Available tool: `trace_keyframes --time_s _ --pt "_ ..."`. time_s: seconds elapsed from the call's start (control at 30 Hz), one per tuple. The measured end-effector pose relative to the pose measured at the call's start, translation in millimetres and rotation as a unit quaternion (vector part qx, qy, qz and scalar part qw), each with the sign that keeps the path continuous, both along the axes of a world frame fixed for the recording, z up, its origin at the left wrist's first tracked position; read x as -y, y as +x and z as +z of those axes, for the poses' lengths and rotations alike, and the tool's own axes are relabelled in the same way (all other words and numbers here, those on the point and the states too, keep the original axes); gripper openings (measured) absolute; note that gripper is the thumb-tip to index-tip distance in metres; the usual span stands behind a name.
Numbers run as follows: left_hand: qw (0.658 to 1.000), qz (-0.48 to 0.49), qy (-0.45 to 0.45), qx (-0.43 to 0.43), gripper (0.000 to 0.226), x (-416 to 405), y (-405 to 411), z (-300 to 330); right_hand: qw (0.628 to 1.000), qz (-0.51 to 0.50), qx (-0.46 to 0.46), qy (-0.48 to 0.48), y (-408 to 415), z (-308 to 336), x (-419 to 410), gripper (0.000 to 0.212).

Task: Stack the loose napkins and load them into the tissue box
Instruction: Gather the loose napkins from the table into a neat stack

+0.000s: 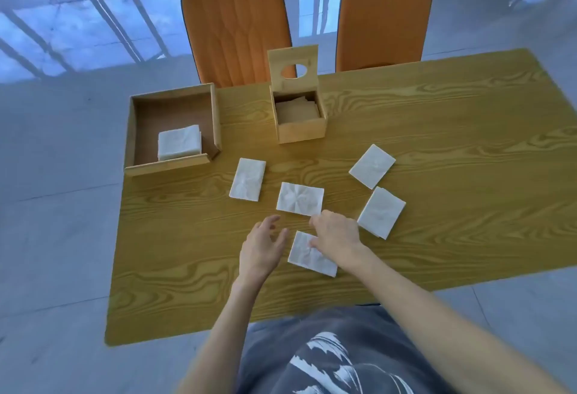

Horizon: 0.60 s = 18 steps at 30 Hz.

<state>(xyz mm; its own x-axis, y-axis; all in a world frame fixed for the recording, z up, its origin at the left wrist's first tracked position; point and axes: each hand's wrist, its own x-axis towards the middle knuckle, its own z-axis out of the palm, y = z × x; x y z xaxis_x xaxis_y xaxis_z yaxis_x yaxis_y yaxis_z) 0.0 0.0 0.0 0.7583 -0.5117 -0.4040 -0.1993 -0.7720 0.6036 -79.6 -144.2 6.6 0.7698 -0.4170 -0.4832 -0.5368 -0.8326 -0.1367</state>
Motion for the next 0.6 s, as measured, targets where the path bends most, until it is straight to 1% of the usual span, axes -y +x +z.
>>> trace_keyframes --time_s 0.03,0.1,0.23,0.33,0.43,0.6 --pt "0.999 0.025 -0.023 -0.019 0.043 -1 -2 -1 1.0 0.0 -0.009 -0.005 0 1 -1 0.035" --pt "0.995 0.065 -0.062 -0.054 0.042 -2 -7 -4 1.0 -0.006 0.001 -0.016 -1 -3 -3 0.036" --pt "0.978 0.13 -0.108 -0.123 0.039 -5 -15 -8 0.999 -0.014 0.031 -0.019 -2 -7 -6 0.033" --pt "0.969 0.152 -0.125 -0.149 0.036 -7 -14 -9 0.999 -0.012 0.042 -0.019 -1 -8 -5 0.027" --pt "0.966 0.158 -0.134 -0.154 0.034 -6 -12 -9 0.999 -0.012 0.049 0.006 0 -10 -3 0.021" --pt "0.961 0.162 -0.138 -0.178 0.034 -2 -6 -15 0.994 -0.033 0.047 0.095 1 -9 7 0.025"
